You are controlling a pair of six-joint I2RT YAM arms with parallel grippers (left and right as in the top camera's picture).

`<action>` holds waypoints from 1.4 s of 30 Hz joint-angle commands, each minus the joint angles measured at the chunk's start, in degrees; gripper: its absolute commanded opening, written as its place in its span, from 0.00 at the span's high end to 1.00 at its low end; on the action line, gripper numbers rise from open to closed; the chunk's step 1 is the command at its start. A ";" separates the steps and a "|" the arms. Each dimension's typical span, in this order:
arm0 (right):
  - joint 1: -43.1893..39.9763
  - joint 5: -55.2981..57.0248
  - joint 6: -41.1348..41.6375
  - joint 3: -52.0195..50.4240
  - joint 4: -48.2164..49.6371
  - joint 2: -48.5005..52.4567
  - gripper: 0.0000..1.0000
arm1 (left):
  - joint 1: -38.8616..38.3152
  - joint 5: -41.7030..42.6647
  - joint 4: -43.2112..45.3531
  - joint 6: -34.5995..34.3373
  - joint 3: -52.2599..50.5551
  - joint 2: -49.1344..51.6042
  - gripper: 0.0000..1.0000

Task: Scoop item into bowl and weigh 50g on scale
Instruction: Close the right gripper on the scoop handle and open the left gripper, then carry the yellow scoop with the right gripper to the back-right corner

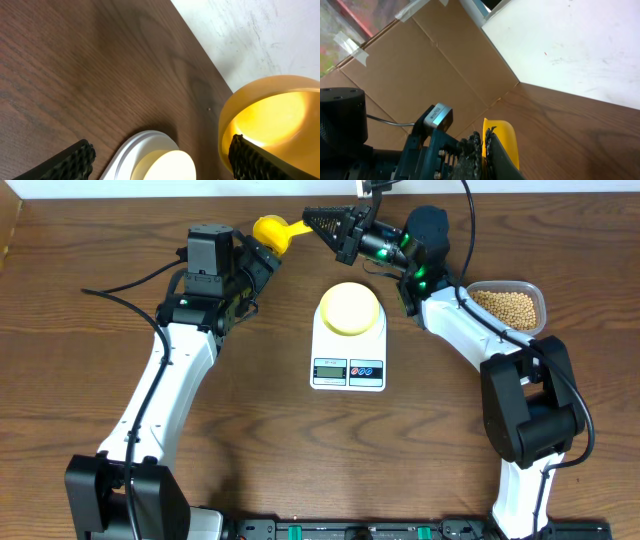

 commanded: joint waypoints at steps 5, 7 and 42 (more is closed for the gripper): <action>-0.96 1.57 -1.38 1.03 0.42 -0.02 0.99 | -0.07 -0.35 -0.46 0.15 1.05 -0.70 0.13; -1.14 1.60 -1.40 1.03 0.44 -0.02 0.99 | -0.07 -0.35 -0.46 0.15 1.05 -0.70 0.13; -8.81 11.28 -13.60 1.03 -6.82 -0.02 0.99 | -0.07 -0.35 -0.46 0.15 1.05 -0.70 0.13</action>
